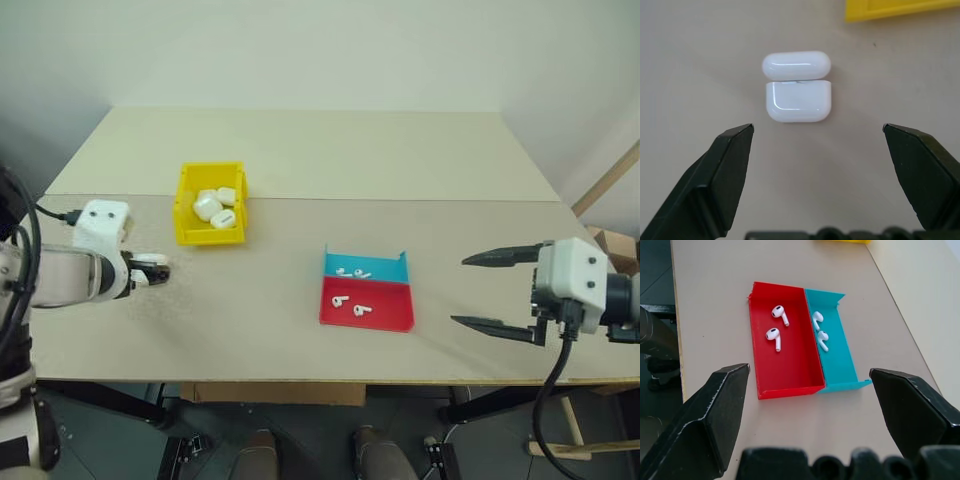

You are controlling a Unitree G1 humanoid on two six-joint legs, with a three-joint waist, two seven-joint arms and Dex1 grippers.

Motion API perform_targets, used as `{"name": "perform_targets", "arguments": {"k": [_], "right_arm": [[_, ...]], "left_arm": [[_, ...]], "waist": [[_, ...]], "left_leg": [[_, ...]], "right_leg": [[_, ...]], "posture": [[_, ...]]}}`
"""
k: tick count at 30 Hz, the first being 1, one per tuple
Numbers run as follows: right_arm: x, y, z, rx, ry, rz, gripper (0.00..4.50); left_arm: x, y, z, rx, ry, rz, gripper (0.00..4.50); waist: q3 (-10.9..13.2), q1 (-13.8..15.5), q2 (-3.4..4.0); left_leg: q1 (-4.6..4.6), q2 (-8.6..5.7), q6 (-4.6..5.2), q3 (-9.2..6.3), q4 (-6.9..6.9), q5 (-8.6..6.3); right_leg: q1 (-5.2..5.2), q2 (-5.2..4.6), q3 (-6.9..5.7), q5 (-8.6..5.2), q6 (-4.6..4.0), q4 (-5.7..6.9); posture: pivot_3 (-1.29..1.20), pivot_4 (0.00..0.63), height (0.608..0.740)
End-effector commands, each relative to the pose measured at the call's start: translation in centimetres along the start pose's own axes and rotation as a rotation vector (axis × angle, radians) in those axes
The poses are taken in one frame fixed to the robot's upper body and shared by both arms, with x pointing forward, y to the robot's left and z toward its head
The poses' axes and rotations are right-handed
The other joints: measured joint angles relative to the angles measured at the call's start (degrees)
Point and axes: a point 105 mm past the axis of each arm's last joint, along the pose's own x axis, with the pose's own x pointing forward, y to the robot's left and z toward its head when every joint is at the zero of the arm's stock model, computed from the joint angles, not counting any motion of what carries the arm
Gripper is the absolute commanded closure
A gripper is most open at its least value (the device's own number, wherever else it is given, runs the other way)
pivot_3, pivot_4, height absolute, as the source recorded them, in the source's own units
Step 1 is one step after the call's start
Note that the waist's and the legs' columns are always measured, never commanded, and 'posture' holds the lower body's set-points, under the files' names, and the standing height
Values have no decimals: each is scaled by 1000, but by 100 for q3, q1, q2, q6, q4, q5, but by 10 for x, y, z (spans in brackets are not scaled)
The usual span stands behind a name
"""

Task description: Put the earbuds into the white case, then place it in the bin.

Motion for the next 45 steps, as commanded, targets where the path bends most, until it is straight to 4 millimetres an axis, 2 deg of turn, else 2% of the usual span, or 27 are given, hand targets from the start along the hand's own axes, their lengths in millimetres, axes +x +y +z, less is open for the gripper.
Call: {"name": "perform_targets", "arguments": {"k": [1,5,11,18,25,36,45], "right_arm": [[-4,-3,8,-19,0,-20,22],[-5,-2,8,4,12,-25,22],[-8,2,6,38,35,-27,22],[-8,2,3,77,61,-43,22],[-5,2,1,99,71,-56,22],[-5,1,-1,121,87,-97,22],[-5,3,-3,134,101,-111,22]], "left_arm": [[-4,3,10,-62,13,-39,0],[0,10,9,-44,62,19,0],[8,16,1,-75,141,21,0],[16,20,2,-79,186,41,0],[27,15,5,-25,202,58,0],[45,11,11,-38,205,40,0],[57,10,8,-19,218,29,0]], "waist": [[-1,4,0],[0,3,0],[-1,4,-1],[-1,2,-2],[-1,3,-4],[-2,-3,-7],[-2,-7,-7]], "left_leg": [[1,-2,0,1,0,0],[0,-3,0,1,-1,0],[-1,-3,-2,1,-2,1],[-1,-6,-4,1,-2,2],[-5,-6,-4,1,-2,2],[-8,-7,-4,1,-1,2],[-12,-7,-4,-1,0,2]], "right_leg": [[1,-2,1,0,0,0],[-2,-2,0,0,0,0],[-3,-1,0,0,0,1],[-2,-2,-1,0,0,1],[-3,-2,-2,0,0,-2],[-5,-2,-2,-1,1,-3],[-6,-1,-3,-1,2,-2]], "posture": [[0,150,740],[0,150,740],[0,150,740],[0,150,740],[0,150,740],[0,150,740],[0,150,740]]}}
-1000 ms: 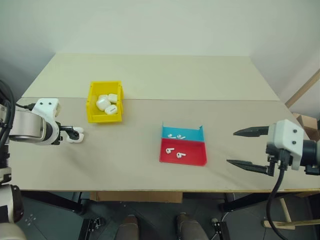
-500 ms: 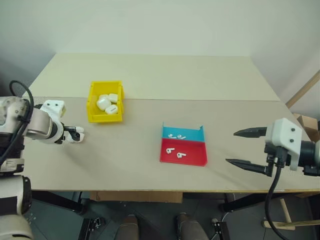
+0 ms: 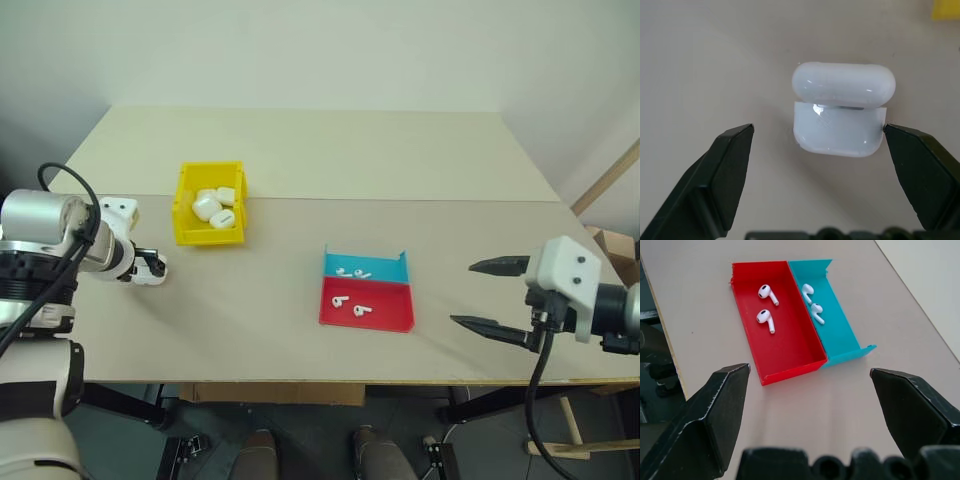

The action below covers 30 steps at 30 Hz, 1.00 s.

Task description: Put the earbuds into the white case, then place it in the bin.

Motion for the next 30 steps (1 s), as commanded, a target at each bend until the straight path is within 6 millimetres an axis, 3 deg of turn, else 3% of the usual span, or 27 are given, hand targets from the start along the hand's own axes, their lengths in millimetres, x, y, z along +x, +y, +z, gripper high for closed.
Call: {"name": "perform_targets", "arguments": {"k": [1,24,30], "right_arm": [[-6,-3,9,-36,-7,-37,22],[-5,-1,1,-5,49,-35,22],[-5,-2,0,-4,59,-46,0]], "left_arm": [[-2,3,8,1,-29,5,0],[18,-2,-6,-18,23,-45,0],[23,-6,-10,-25,43,-65,1469]], "waist": [[0,-6,0],[-1,-9,0],[-11,-2,3]], "left_leg": [[0,0,0,0,0,0],[3,0,0,-1,1,0],[9,-1,0,0,3,0]], "right_leg": [[0,0,0,0,0,0],[1,0,1,-1,1,8],[5,0,2,-1,2,11]], "posture": [[0,150,740],[0,150,740],[0,150,740]]}}
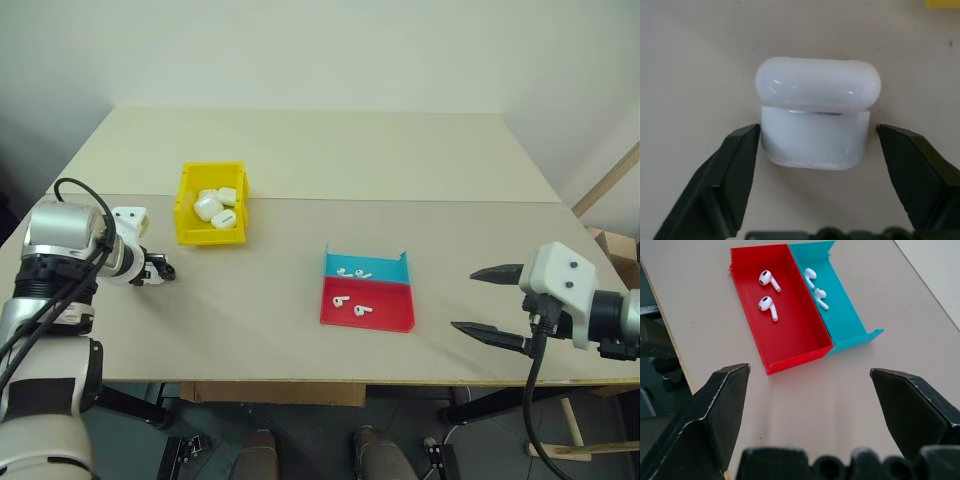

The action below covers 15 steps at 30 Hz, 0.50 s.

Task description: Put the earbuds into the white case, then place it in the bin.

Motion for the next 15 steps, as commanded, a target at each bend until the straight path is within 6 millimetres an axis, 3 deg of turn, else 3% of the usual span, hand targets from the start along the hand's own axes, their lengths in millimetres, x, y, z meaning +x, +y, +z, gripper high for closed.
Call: {"name": "perform_targets", "arguments": {"k": [1,8,15], "right_arm": [[-5,-3,7,-37,6,-34,0],[-5,-2,7,-32,5,-36,0],[-5,-5,7,-34,2,-43,0]], "left_arm": [[5,8,-7,-7,30,30,1739],[4,12,-4,21,13,63,1737],[-33,3,1,194,-83,-21,1737]], "waist": [[-7,-5,4],[-21,-10,12],[-14,-54,1]], "left_leg": [[2,0,0,0,0,0],[5,0,0,0,0,0],[-14,5,0,-1,-1,0]], "right_leg": [[1,0,0,0,0,1],[3,1,1,-1,2,4],[-14,5,2,-1,1,0]], "posture": [[0,150,740],[0,150,740],[0,150,740]]}}
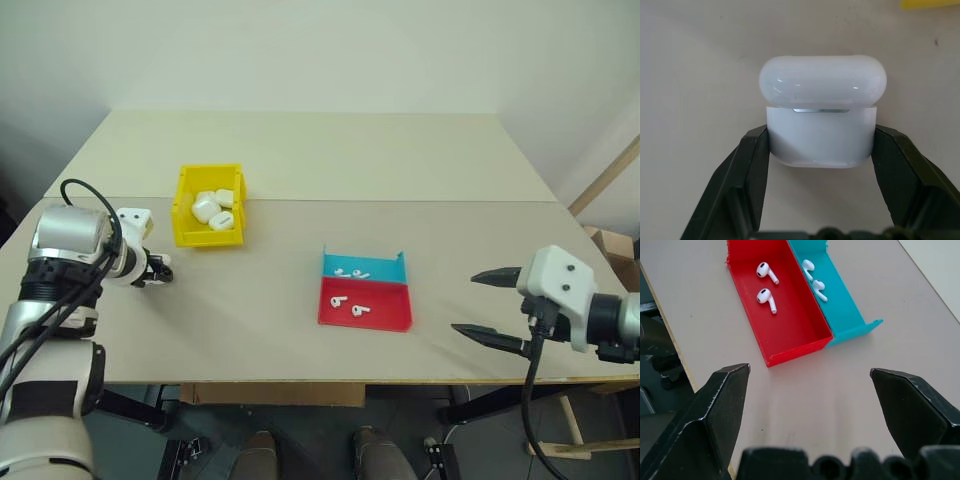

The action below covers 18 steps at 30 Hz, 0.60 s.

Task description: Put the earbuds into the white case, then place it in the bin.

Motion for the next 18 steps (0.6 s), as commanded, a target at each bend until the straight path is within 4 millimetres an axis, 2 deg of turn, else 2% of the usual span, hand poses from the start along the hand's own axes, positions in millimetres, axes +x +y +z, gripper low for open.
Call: {"name": "perform_targets", "arguments": {"k": [1,4,6,9,12,15,18], "right_arm": [[-6,-7,10,-46,-15,-38,0],[-5,-11,11,-53,-27,-48,0],[-5,-14,12,-57,-36,-55,0],[-4,-17,14,-83,-53,-47,0],[-3,-21,18,-120,-69,-39,0],[1,-25,27,-191,-90,-26,0],[6,-14,33,-278,-21,123,0]], "left_arm": [[-32,1,2,136,-68,-40,1737],[-49,11,-10,252,-71,14,1737],[-66,11,-2,260,-174,-8,1737],[-100,-13,15,335,-466,-151,1737],[-123,-44,25,385,-814,-254,1737],[-120,-71,19,388,-943,-374,1737],[-112,-98,11,396,-1082,-499,1737]], "waist": [[2,-7,-4],[4,-4,-6],[3,22,-6],[4,89,-9],[2,147,-6],[2,166,-7],[-5,163,9]], "left_leg": [[-4,0,0,-1,0,0],[-15,1,0,2,-1,0],[-11,2,0,4,0,0],[-8,2,0,-1,8,1],[-6,1,1,6,11,0],[-7,3,2,8,14,-1],[1,0,2,12,13,-1]], "right_leg": [[-2,0,-2,0,0,0],[-16,-1,0,0,0,-1],[-15,-2,1,-1,-1,0],[-4,-3,-8,-1,0,0],[6,-9,-6,0,-1,-17],[6,-9,-5,2,-3,-15],[8,-11,2,2,-4,-11]], "posture": [[0,150,740],[0,150,740],[0,150,740],[0,150,740],[0,150,740],[0,150,740],[0,150,740]]}}
